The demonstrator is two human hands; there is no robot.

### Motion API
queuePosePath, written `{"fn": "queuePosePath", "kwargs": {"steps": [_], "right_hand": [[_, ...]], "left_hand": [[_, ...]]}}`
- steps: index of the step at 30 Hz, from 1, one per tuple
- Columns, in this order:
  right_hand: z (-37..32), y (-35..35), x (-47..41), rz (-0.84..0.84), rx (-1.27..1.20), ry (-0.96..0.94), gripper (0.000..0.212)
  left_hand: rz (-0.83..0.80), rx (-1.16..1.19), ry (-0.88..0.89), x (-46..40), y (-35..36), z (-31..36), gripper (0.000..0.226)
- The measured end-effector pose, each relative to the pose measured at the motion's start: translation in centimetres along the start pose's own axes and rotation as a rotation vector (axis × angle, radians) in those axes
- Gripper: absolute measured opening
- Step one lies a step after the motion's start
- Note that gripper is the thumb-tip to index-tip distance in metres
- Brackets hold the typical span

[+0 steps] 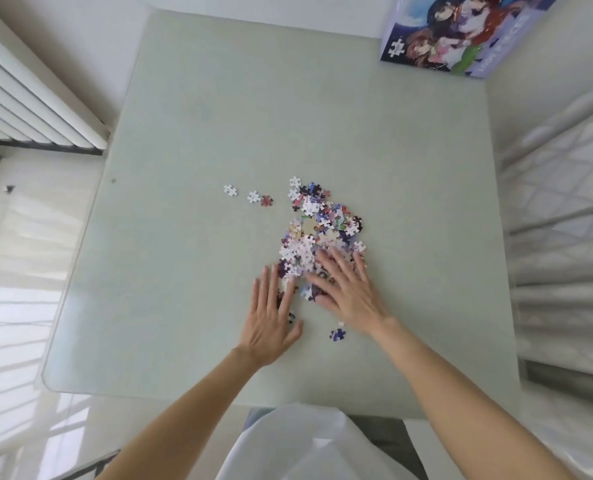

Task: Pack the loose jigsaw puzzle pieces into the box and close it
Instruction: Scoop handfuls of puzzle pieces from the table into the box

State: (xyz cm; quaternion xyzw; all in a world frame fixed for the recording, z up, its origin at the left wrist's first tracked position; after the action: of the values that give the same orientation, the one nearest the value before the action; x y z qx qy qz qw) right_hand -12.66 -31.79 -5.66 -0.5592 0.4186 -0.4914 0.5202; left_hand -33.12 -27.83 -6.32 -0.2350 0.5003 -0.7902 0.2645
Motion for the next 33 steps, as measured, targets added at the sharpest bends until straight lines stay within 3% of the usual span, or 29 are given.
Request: {"fn": "queuePosePath", "kwargs": {"steps": [5, 10, 14, 16, 22, 26, 28, 30, 32, 33], "right_hand": [[5.2, -1.5, -4.8, 0.077, -0.052, 0.143, 0.046], [3.8, -3.2, -0.9, 0.269, -0.297, 0.314, 0.038], [0.3, -0.7, 4.9, 0.023, -0.181, -0.030, 0.072], [0.3, 0.3, 5.1, -0.025, -0.078, -0.066, 0.085], [5.4, -0.6, -3.6, -0.017, -0.031, 0.265, 0.070], [8.2, -2.2, -8.0, 0.008, -0.138, 0.307, 0.069], [7.9, -3.3, -7.7, 0.081, -0.210, 0.297, 0.065], [7.1, -3.9, -5.4, 0.164, -0.254, 0.219, 0.048], [5.8, -3.9, -1.8, 0.138, -0.338, 0.137, 0.039], [5.2, -3.8, -0.1, 0.078, -0.362, 0.111, 0.045]], "left_hand": [[-0.008, 0.030, -0.033, -8.3, -0.1, 1.0, 0.066], [0.017, 0.187, -0.062, -13.2, -2.6, 0.0, 0.053], [0.211, 0.384, -0.017, -11.3, -5.0, -2.2, 0.035], [0.270, 0.422, -0.047, -9.0, -5.6, -3.7, 0.032], [0.285, 0.324, -0.394, -7.7, -5.6, -8.1, 0.063], [0.270, 0.326, -0.586, -11.9, -5.9, -8.5, 0.069], [0.201, 0.260, -0.543, -14.1, -5.6, -7.0, 0.069], [0.105, 0.246, -0.391, -15.7, -5.0, -4.7, 0.068], [0.014, 0.295, -0.216, -16.9, -4.4, -2.2, 0.065], [-0.014, 0.329, -0.154, -17.2, -4.2, -1.3, 0.064]]}}
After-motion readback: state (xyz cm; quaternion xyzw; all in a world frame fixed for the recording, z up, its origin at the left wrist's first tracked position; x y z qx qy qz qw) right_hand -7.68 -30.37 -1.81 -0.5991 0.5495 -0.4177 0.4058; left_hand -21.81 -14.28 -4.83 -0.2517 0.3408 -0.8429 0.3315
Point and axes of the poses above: each hand's wrist, its own x-axis away from the middle knuckle, its own y-axis out of the palm, z = x × y, the point moved 1 cm from there along -x, towards the middle knuckle, and after that the axes turned 8 degrees about x, right-handed, at the moved point
